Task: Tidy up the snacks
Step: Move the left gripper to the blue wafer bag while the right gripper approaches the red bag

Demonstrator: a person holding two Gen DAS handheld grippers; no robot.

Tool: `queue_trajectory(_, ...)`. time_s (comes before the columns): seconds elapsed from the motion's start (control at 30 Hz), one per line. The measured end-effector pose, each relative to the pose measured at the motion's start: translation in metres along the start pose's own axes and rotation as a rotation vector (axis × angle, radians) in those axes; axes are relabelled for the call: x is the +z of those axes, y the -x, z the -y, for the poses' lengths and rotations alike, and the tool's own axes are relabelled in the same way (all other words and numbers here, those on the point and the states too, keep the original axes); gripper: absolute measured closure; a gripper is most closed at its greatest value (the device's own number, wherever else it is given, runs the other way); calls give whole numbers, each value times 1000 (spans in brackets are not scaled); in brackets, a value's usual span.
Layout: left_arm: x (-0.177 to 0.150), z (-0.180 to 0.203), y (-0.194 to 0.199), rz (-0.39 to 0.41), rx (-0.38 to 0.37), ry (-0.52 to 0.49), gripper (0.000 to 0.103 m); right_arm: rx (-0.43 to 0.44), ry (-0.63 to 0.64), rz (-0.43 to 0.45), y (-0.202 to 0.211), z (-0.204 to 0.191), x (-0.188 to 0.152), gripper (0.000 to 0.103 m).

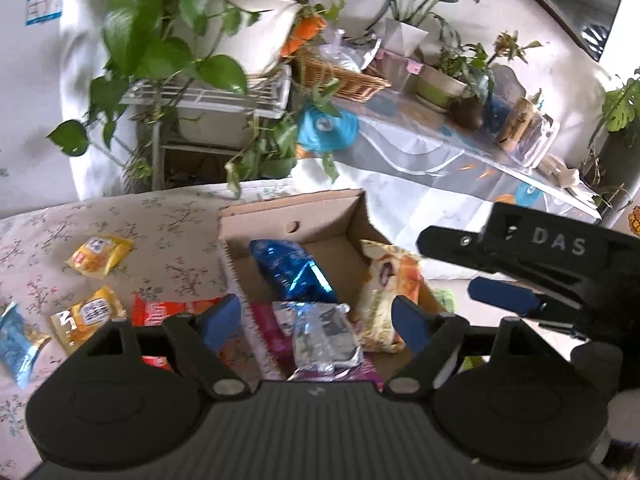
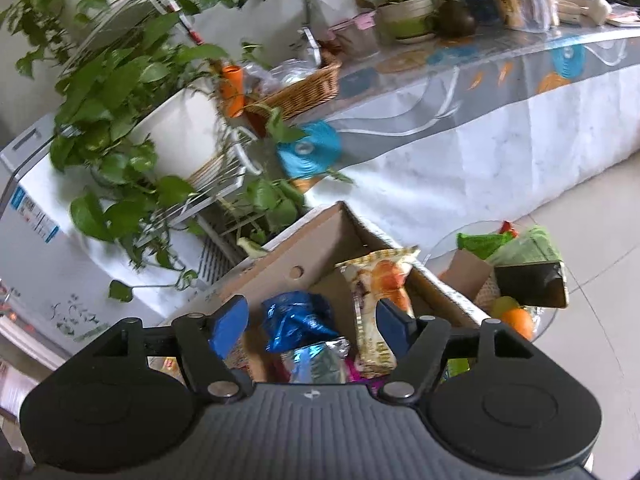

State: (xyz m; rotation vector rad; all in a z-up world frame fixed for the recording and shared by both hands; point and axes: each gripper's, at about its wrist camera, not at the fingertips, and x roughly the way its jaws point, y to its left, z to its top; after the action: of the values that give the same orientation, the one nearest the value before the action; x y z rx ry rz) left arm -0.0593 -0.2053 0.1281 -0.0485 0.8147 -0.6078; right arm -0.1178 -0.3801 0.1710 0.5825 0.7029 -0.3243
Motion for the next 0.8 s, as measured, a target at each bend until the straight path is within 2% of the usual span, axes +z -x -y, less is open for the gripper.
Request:
queue_trajectory(0.3, -1, -50, 18, 8, 65, 23, 21, 13, 146, 15, -4, -27, -8, 19)
queue_trajectory(0.63, 3, -123, 37, 7, 161, 99, 20, 91, 230, -17, -15, -53, -19, 16)
queue_trajectory(0.8, 0, -154, 44, -6, 228, 90, 20, 137, 283, -48, -23, -69, -28, 14)
